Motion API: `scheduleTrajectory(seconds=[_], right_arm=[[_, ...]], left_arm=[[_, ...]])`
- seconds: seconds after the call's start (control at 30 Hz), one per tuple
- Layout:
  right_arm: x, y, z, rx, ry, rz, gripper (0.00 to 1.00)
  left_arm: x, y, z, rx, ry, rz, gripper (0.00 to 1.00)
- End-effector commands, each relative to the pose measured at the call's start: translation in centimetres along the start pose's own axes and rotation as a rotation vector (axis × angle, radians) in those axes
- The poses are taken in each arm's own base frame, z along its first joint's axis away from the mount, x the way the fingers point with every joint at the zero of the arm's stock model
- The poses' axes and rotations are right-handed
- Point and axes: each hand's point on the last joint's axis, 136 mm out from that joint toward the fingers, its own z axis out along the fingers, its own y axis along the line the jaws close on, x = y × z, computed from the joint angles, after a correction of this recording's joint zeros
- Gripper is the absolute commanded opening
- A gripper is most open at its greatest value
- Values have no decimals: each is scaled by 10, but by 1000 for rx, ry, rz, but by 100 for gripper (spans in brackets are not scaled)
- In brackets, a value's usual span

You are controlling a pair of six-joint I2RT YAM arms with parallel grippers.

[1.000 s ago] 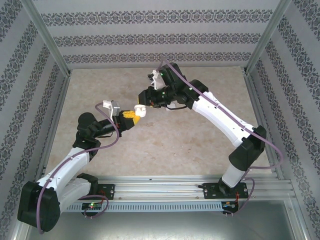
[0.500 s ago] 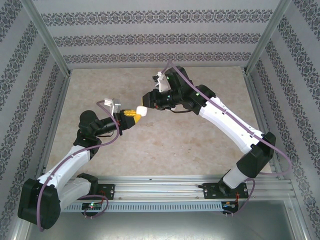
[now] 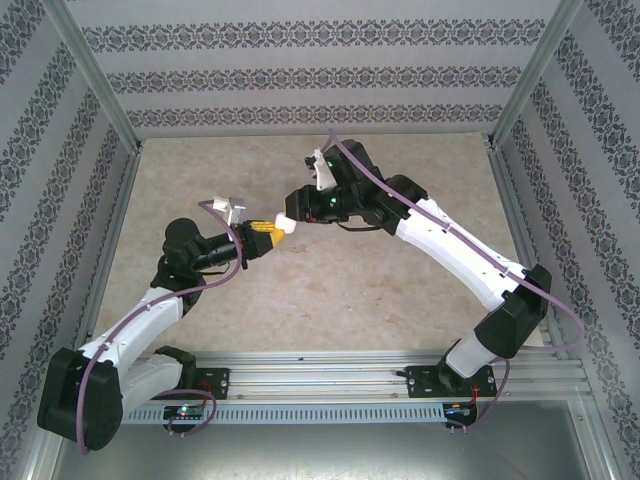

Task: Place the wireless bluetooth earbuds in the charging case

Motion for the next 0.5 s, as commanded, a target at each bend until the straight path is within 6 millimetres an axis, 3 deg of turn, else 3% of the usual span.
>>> scheduleTrajectory(seconds=[0.0,0.23,0.47], right_arm=[[18,-18,-21,100,6,-13,35],[11,-61,-52,235,-128,8,38],[24,-117,-64,361,-163,66,40]], left_arm=[[-12,15,0,-88,-59,32,1],[45,49,8,-212,96,-93,1],[118,62,40,-236,291,-181,1]])
